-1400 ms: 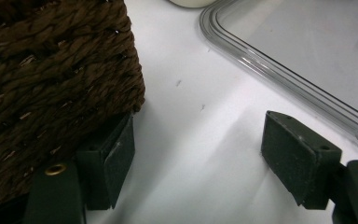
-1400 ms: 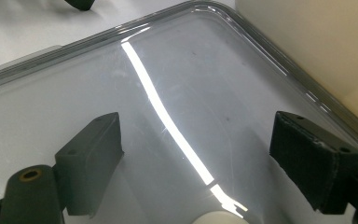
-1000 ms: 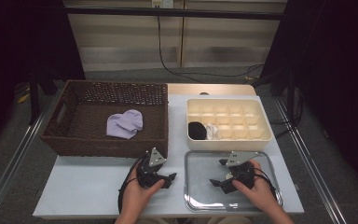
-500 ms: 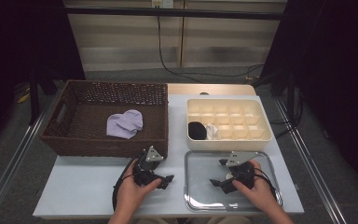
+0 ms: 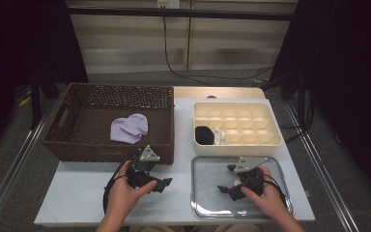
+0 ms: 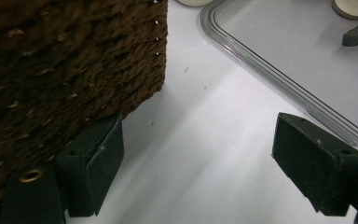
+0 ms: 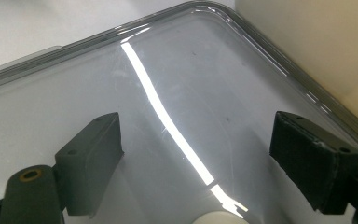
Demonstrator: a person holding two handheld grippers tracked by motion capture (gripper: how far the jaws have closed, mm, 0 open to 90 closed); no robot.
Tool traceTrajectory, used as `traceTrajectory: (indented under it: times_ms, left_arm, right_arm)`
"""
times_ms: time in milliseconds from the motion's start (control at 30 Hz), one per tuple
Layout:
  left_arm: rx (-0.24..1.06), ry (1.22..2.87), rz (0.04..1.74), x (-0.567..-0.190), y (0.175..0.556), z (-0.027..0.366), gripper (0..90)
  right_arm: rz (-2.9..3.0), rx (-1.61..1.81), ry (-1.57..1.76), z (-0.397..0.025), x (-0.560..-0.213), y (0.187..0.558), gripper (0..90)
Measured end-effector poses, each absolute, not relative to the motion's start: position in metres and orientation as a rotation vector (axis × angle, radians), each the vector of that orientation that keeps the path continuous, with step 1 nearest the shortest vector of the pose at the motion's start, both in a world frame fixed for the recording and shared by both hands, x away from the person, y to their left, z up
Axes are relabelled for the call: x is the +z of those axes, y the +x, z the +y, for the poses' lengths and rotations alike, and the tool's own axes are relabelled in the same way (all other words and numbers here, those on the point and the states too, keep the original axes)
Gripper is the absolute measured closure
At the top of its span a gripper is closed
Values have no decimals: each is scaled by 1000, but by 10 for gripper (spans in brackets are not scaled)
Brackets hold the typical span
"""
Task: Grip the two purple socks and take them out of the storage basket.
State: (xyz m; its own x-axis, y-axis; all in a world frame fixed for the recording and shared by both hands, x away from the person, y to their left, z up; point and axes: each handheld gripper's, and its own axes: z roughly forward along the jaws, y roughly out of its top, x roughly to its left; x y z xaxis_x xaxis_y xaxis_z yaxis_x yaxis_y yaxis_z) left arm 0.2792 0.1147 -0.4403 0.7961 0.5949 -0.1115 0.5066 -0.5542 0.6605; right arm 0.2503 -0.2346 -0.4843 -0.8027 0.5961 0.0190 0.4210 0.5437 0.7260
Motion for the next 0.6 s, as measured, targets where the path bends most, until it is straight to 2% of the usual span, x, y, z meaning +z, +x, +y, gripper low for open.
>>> traceTrajectory:
  times_ms: [600]
  left_arm:
    - [107, 2324, 840, -417, 286, 132, 175]
  right_arm:
    - [2552, 1110, 854, -235, -484, 250, 165]
